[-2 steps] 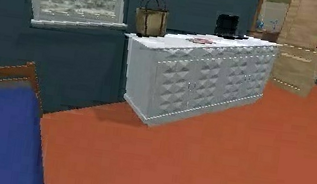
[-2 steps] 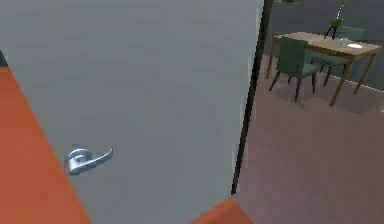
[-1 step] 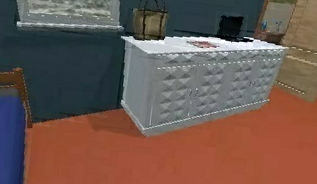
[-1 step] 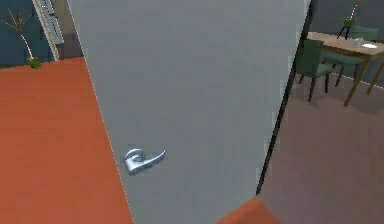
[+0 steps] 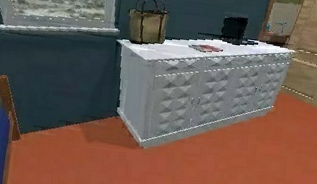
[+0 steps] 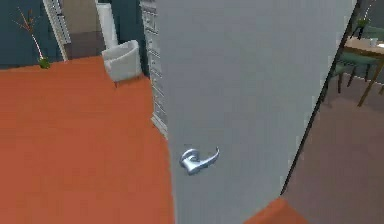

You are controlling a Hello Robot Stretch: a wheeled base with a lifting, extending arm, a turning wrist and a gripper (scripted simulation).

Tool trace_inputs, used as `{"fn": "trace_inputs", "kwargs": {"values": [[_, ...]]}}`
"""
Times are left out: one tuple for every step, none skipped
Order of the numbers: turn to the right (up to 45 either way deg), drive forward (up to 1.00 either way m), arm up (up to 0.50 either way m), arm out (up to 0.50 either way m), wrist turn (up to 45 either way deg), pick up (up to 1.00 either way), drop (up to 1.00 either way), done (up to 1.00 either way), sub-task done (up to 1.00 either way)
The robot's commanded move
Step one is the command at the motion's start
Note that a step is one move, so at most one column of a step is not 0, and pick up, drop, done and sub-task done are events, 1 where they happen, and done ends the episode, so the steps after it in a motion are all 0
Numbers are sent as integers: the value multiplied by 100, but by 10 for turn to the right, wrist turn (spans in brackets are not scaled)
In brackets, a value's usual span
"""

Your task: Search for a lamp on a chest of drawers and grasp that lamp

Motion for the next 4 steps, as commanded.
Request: {"fn": "trace_inputs", "kwargs": {"values": [[210, 0, 0, 0, 0, 0, 0, 0, 0], [0, 40, 0, 0, 0, 0, 0, 0, 0], [0, 55, 0, 0, 0, 0, 0, 0, 0], [240, 0, 0, 0, 0, 0, 0, 0, 0]]}}
